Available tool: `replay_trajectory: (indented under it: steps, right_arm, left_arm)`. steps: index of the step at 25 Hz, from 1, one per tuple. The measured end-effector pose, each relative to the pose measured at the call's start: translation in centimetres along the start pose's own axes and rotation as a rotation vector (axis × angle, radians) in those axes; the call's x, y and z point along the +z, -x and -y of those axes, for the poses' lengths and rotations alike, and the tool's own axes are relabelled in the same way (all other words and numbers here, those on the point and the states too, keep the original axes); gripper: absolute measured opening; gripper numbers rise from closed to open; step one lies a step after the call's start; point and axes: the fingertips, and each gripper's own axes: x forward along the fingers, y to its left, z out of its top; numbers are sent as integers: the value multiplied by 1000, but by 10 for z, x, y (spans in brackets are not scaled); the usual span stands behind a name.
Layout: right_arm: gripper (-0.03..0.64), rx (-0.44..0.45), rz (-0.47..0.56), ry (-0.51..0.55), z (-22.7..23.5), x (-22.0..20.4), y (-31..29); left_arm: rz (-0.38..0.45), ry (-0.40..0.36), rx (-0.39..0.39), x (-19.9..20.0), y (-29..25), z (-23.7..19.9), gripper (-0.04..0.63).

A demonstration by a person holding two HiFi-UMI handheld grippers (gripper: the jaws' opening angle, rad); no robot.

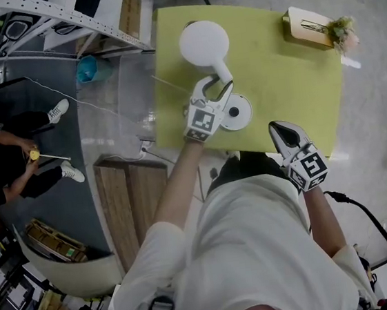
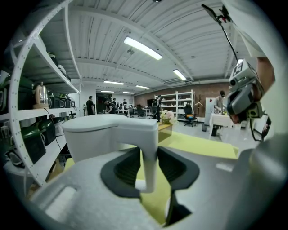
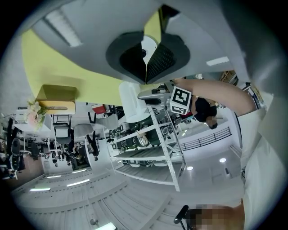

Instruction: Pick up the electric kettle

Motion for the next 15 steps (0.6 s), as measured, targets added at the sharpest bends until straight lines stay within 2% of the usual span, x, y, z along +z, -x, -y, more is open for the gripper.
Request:
replay_trajectory:
  steps: [5,15]
  right_arm:
    - [9,-3,13,17,-11,3,9]
    - [9,-3,46,61,-35,10,27]
  left_arm:
    - [2,6,20,1,15,-1,117]
    - [49,23,101,22,64,0,45]
